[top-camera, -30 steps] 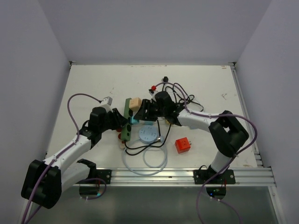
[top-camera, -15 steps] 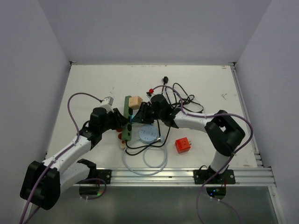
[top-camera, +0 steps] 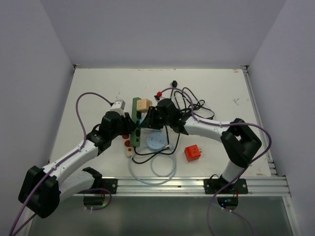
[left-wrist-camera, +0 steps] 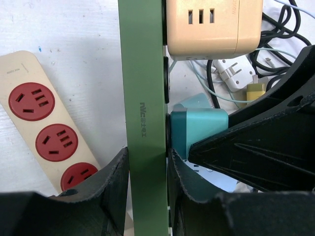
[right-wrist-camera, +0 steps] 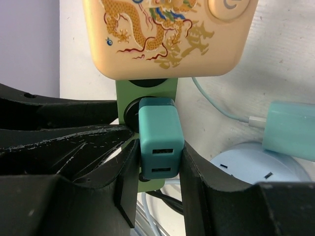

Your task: Pull the plug off the socket

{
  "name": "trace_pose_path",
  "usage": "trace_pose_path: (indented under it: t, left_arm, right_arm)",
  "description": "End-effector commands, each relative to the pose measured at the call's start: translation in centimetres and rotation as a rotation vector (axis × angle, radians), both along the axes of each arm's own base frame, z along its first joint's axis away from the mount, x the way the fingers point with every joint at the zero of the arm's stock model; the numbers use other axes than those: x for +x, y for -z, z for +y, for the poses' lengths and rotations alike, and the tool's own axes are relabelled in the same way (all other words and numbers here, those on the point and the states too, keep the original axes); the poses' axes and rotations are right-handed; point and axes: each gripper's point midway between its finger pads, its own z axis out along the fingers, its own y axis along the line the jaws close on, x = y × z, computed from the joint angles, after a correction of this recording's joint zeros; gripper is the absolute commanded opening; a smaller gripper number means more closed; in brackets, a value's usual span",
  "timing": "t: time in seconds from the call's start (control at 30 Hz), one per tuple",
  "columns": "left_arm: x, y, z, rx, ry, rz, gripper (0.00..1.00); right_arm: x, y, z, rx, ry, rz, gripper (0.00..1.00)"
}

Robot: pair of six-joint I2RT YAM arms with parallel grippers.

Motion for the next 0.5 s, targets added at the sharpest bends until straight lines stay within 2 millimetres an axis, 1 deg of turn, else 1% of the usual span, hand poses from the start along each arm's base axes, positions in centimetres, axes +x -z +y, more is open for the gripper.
trace_pose_path:
  t: [0.0, 0.03, 0.07, 0.1, 0.13, 0.2, 0.23, 0.27, 0.33, 0.47]
  left_arm:
    - [2.0, -2.5, 1.0, 0.002, -0.056, -0.099, 0.00]
    - [1.5, -2.4, 0.3, -0.042, -0.011, -0.080, 0.00]
    - [1.9, -2.5, 1.0, -0.084, -0.028, -0.072, 0.00]
    - [2.0, -2.5, 1.0, -0.111, -0.023, -0.075, 0.00]
    - [1.9, -2.8, 0.6, -0.149, 0.009, -0.076, 0.00]
    - [2.2, -2.5, 1.0, -0.181, 0.001, -0.059, 0.00]
    - [2.1, -2.8, 0.6, -0.208, 0.024, -0.061, 0.00]
    - [2.2, -2.6, 0.7, -0.229, 0.016, -0.049, 0.00]
    - [2.1, -2.5, 0.5, -0.257, 0.035, -0.042, 0.00]
    - [2.4, -1.8, 1.3, -0.226, 0.009, -0.037, 0.00]
  right_arm:
    - [0.3, -4.0, 0.3, 0.061, -0.021, -0.121, 0.00]
    - [0.2, -4.7, 0.1, 0.078, -0.021, -0.142, 0.00]
    - [0.1, -4.7, 0.1, 0.084, -0.030, -0.156, 0.00]
    - [0.1, -4.6, -0.1, 0.092, -0.029, -0.170, 0.00]
    - [0.0, -4.9, -0.4, 0.093, -0.027, -0.178, 0.00]
    - [0.1, -4.7, -0.8, 0.094, -0.030, -0.181, 0.00]
    - [0.1, -4.8, -0.9, 0.099, -0.031, -0.183, 0.00]
    - [0.1, -4.9, -1.1, 0.106, -0.033, -0.182, 0.00]
    - [0.2, -4.7, -1.6, 0.110, -0.024, -0.178, 0.00]
    - [0.6, -4.7, -2.6, 0.121, -0.007, -0.175, 0.00]
